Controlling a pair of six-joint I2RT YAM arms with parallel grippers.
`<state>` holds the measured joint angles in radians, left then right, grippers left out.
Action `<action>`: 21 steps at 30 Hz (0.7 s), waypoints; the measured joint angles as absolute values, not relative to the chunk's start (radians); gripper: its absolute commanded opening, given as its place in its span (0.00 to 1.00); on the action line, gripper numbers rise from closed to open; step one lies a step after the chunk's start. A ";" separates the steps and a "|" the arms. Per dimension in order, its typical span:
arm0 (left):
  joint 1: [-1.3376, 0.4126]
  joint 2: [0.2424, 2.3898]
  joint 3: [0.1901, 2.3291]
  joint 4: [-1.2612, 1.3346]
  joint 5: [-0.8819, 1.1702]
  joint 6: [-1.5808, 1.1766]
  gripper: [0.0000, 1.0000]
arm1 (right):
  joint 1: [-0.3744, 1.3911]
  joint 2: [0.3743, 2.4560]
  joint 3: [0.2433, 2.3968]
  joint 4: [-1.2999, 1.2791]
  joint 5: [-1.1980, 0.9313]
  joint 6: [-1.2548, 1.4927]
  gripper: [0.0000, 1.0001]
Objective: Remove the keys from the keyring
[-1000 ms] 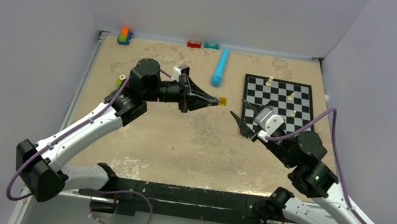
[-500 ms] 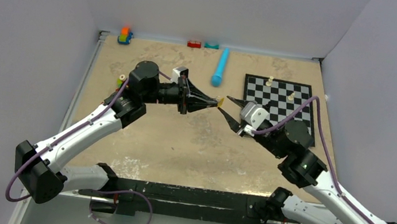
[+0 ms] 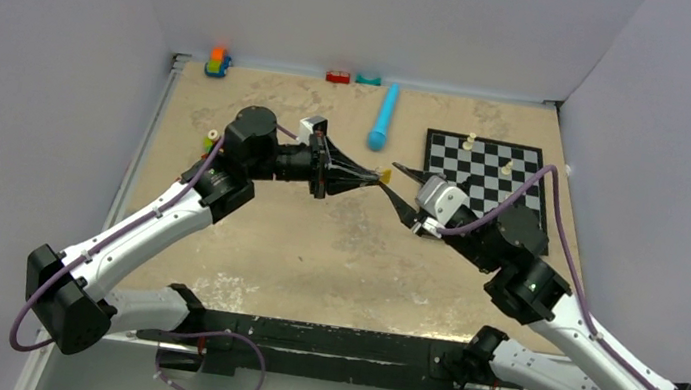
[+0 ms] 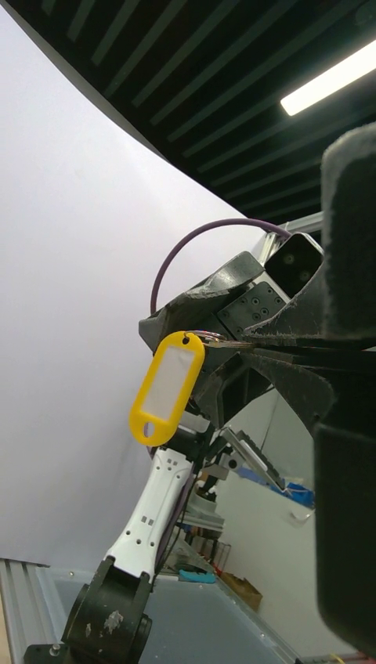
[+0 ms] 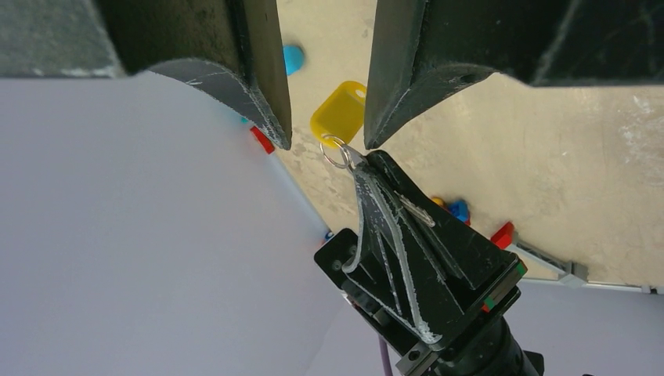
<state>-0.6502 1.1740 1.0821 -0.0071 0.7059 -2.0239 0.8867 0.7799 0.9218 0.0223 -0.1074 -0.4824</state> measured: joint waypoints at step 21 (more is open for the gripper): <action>-0.650 1.174 1.082 -0.008 0.703 -2.024 0.00 | 0.892 0.816 0.923 0.015 -0.108 -0.511 0.30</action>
